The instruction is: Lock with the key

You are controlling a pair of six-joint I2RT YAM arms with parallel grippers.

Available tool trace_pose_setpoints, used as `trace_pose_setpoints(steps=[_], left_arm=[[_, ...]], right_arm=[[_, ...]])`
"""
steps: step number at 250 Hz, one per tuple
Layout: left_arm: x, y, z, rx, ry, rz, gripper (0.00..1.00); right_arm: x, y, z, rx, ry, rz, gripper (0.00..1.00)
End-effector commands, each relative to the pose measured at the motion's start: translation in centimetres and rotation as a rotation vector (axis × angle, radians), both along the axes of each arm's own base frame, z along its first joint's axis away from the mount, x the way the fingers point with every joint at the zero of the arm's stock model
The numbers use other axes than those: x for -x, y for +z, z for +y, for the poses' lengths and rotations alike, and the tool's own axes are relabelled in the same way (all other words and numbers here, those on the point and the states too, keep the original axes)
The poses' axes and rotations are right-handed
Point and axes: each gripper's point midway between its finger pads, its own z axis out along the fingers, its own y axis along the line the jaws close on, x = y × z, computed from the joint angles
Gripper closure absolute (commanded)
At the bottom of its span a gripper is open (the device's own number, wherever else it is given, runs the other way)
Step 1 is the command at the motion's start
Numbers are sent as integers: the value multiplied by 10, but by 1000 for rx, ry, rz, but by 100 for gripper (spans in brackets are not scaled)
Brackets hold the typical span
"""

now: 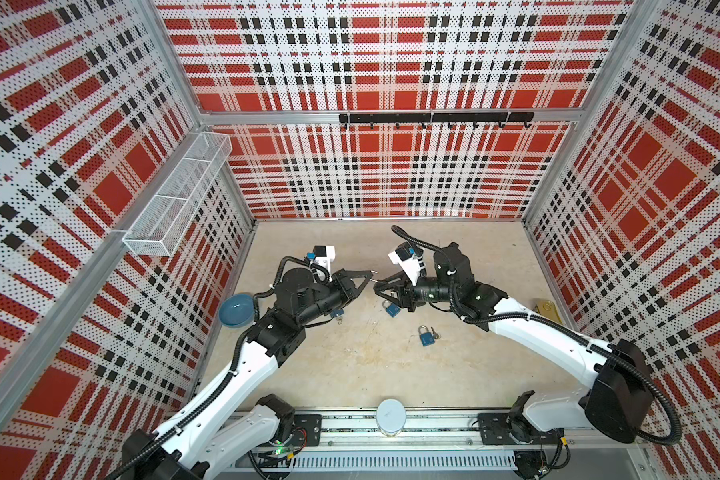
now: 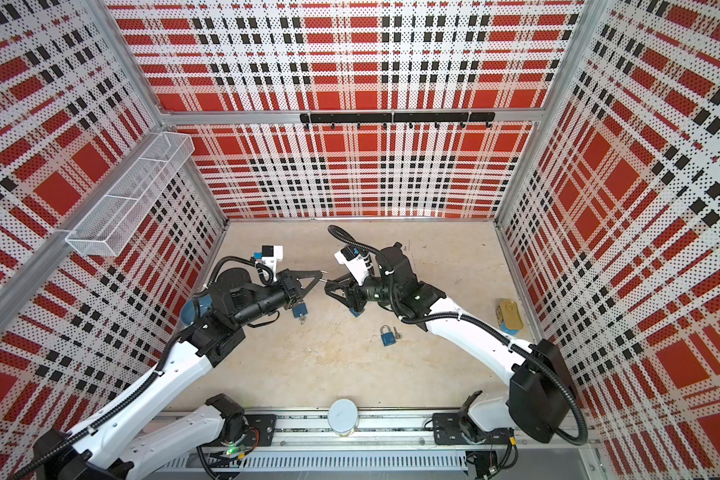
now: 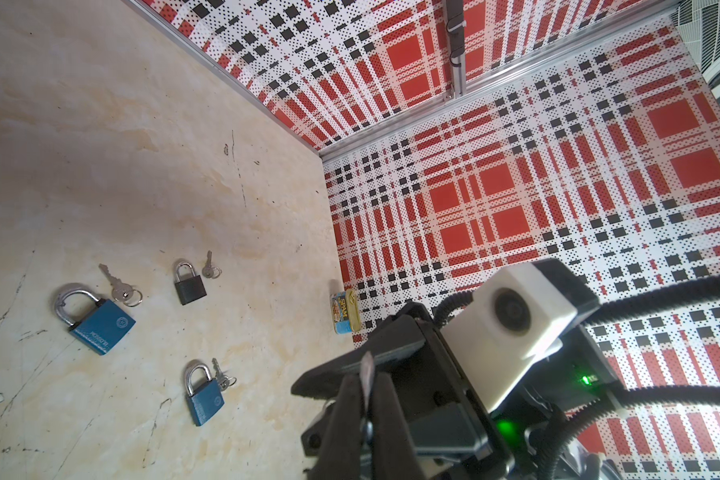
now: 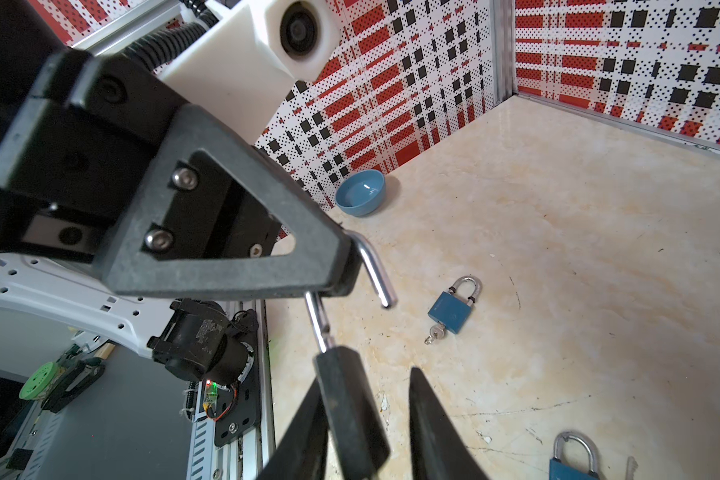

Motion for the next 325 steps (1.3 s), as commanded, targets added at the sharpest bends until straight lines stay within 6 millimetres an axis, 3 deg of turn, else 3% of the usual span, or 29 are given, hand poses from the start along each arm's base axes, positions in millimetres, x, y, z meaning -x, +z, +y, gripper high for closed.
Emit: trace_pose_setpoints(steps=[1,61,100,148,243,259,274,300,325], left_arm=[[2,9,2,19,-3,-27,100],[2,6,3,14,-2,-22,100],[2,5,3,11,0,-18,100],[1,3,6,6,8,-14,100],[0,-3,8,-22,13,0,100],[-2,-3,12,-37,24,-1,69],[-4,2,20,-61,45,-18,54],[-7,11,42,-149,103,-55,46],[-5,21,52,-246,112,-114,46]], right_arm=[[1,37,-1,-67,-1,-82,67],[1,37,0,-71,2,-82,67],[2,37,1,-73,11,-76,73],[3,39,0,-77,16,-79,100],[10,48,-3,-79,33,-65,100],[11,47,-4,-67,35,-53,100],[13,45,-4,-54,38,-39,100],[16,43,-7,-29,41,-14,100],[22,38,-9,-3,58,25,100]])
